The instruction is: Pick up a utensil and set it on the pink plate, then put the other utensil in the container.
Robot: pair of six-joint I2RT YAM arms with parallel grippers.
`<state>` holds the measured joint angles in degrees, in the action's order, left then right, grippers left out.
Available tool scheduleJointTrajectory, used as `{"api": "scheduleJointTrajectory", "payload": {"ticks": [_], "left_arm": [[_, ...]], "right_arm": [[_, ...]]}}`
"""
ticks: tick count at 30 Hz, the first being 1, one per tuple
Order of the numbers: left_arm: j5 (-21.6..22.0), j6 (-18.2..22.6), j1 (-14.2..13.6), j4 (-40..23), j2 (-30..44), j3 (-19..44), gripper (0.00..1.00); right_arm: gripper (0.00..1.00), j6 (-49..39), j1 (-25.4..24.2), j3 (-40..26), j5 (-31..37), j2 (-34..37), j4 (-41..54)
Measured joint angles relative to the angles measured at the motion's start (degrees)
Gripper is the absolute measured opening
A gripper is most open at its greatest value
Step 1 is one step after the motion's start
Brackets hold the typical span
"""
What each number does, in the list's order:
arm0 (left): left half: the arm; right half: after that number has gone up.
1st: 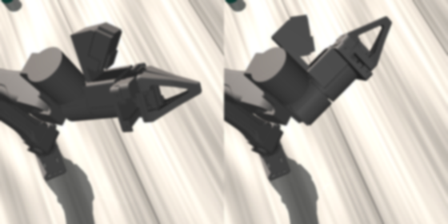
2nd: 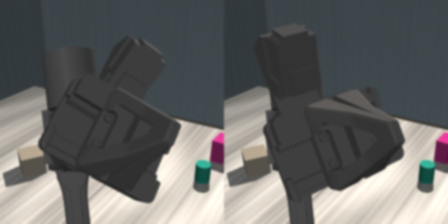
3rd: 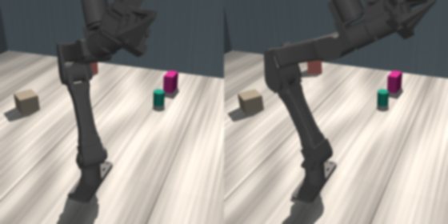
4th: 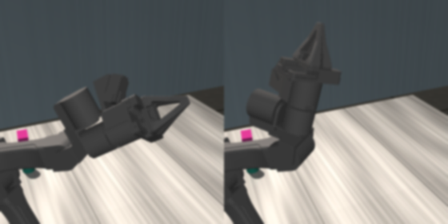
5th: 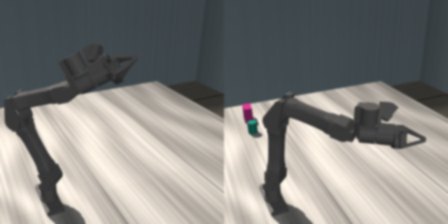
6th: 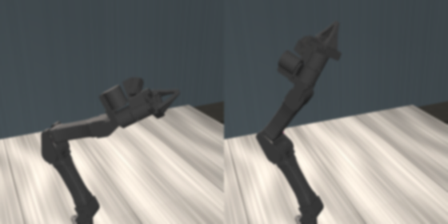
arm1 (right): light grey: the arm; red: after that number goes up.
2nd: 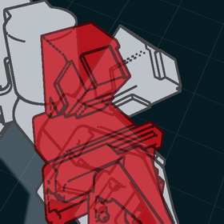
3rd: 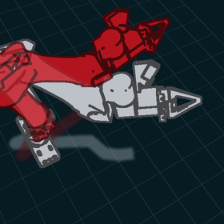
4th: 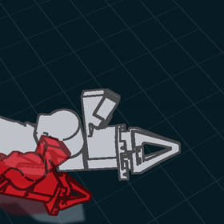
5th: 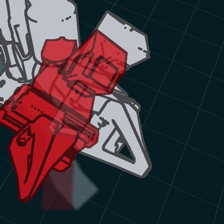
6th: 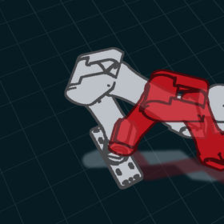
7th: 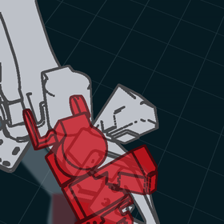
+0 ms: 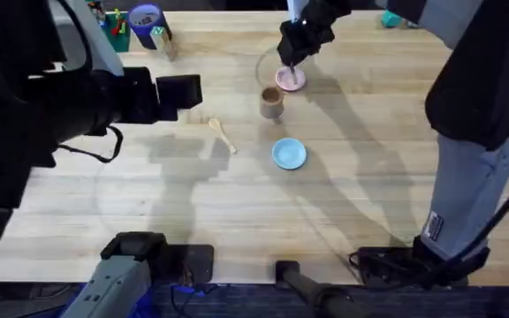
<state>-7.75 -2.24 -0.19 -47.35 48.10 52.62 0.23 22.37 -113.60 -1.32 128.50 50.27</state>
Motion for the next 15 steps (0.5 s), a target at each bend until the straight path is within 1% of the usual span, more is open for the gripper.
{"api": "scheduleJointTrajectory", "payload": {"ticks": [15], "left_arm": [[0.0,0.0,0.0,0.0,0.0,0.0,0.992]], "right_arm": [[0.031,0.0,0.0,0.0,0.0,0.16,0.47]]}}
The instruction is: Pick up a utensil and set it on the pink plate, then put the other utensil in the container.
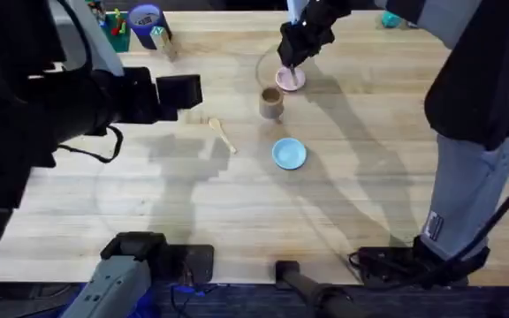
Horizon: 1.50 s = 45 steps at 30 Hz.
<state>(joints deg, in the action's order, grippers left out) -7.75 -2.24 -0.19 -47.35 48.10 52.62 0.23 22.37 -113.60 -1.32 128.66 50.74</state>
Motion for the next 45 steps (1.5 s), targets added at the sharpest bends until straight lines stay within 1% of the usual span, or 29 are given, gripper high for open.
{"api": "scheduleJointTrajectory", "payload": {"ticks": [10,18,19,22,25,30,33,45], "left_arm": [[0.0,0.0,0.0,0.0,0.02,0.0,0.992],[0.0,0.0,0.0,0.0,0.0,0.0,0.992],[0.0,0.0,0.0,0.02,0.0,0.0,0.992],[0.0,0.0,0.0,0.01,0.0,0.0,0.992],[0.0,0.0,0.0,0.02,0.01,0.0,0.992],[0.0,0.0,0.0,0.0,0.0,0.0,0.992],[0.0,0.0,0.0,0.0,0.02,0.0,0.992],[0.0,0.0,0.0,0.0,0.0,0.0,0.992]], "right_arm": [[0.031,0.22,0.02,-0.02,0.0,3.07,0.07],[0.031,0.22,0.02,-0.02,0.0,3.08,0.0],[0.039,0.23,0.02,-0.02,0.0,3.08,0.01],[0.106,0.26,0.02,-0.02,0.0,3.08,0.09],[0.131,0.29,0.02,-0.02,0.0,3.08,0.09],[0.142,0.44,0.02,-0.02,0.0,3.08,0.11],[0.212,0.53,0.02,-0.02,0.0,3.08,0.09],[0.217,0.63,0.02,-0.02,0.0,3.08,-1.33]]}}
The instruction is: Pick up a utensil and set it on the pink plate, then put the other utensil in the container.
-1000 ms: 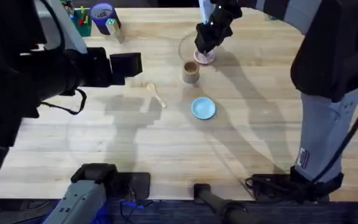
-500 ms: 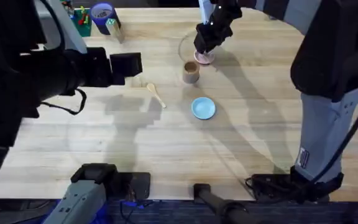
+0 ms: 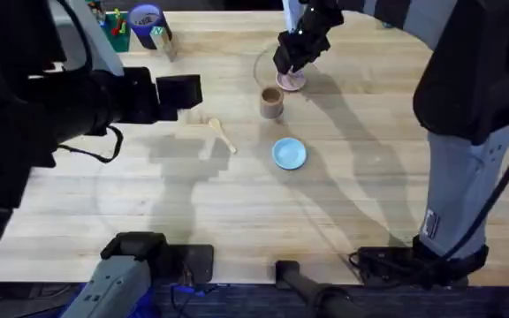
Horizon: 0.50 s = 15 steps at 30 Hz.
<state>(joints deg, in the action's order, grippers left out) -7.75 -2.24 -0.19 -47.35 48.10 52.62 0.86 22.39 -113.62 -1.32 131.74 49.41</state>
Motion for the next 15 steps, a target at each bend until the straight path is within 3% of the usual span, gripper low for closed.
{"api": "scheduleJointTrajectory", "payload": {"ticks": [10,15], "left_arm": [[0.0,0.0,0.0,0.0,0.02,0.0,0.992],[0.0,0.0,0.0,0.0,0.0,0.0,0.991]], "right_arm": [[0.257,0.0,0.0,-3.38,0.0,0.0,1.26],[0.36,0.03,0.0,-6.77,0.0,0.0,3.74]]}}
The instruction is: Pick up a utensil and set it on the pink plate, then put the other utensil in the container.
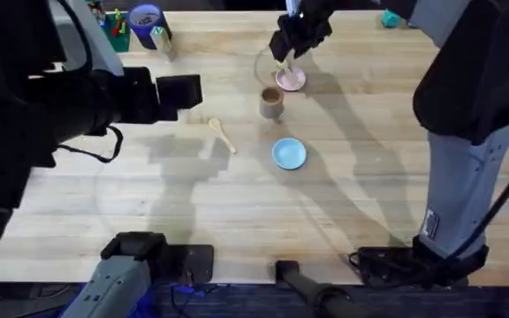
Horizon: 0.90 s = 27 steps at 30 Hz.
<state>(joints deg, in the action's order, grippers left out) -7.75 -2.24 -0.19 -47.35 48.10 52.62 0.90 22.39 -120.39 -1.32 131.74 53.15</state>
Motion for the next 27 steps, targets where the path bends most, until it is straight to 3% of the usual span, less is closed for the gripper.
{"api": "scheduleJointTrajectory", "payload": {"ticks": [6,7,9,10,27], "left_arm": [[0.0,0.0,0.0,0.0,0.0,0.0,0.992],[0.0,0.0,0.0,0.01,0.01,0.0,0.992],[0.0,0.0,0.0,0.02,0.0,0.0,0.992],[0.0,0.0,0.0,0.01,0.0,0.0,0.992],[0.0,0.0,0.0,0.0,0.02,0.0,0.992]], "right_arm": [[0.511,0.13,0.0,-4.23,0.01,0.0,2.28],[0.6,0.24,0.0,-4.78,-0.01,0.0,2.63],[0.886,0.21,0.0,-5.83,0.0,0.0,3.35],[0.966,0.07,0.0,-6.3,0.0,0.0,3.72],[0.996,-1.7,-0.54,-14.76,0.12,-1.26,14.68]]}}
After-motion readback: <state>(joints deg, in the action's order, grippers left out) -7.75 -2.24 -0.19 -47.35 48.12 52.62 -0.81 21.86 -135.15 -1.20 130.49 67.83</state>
